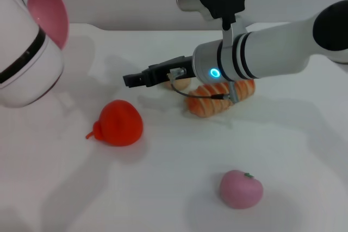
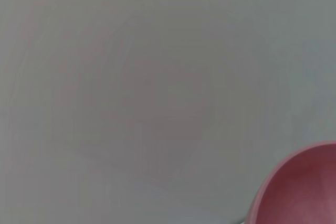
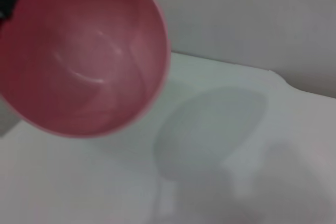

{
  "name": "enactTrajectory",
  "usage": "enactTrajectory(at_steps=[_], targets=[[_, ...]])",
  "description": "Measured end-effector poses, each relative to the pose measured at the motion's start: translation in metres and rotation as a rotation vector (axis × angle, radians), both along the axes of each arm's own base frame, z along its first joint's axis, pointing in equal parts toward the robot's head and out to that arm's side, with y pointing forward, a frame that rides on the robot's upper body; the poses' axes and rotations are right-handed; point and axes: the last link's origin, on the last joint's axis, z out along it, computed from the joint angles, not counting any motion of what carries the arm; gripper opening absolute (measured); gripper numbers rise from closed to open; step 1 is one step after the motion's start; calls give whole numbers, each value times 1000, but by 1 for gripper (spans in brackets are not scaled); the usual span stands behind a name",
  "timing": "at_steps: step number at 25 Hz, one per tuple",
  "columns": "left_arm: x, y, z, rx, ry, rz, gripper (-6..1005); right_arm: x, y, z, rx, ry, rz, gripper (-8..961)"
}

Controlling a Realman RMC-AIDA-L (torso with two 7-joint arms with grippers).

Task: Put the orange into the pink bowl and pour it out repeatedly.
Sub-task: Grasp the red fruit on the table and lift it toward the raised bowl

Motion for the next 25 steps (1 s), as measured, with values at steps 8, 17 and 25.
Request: enactTrajectory(at_steps=[8, 17, 25], targets=[[1, 5, -3, -11, 29, 2, 43, -10, -24, -10, -135, 105, -6, 757], [5, 11, -9, -37, 43, 2, 43, 5, -28, -20, -150, 52, -25, 753], [9, 12, -10, -46, 46, -6, 43, 11, -26, -25, -150, 4, -25, 747]])
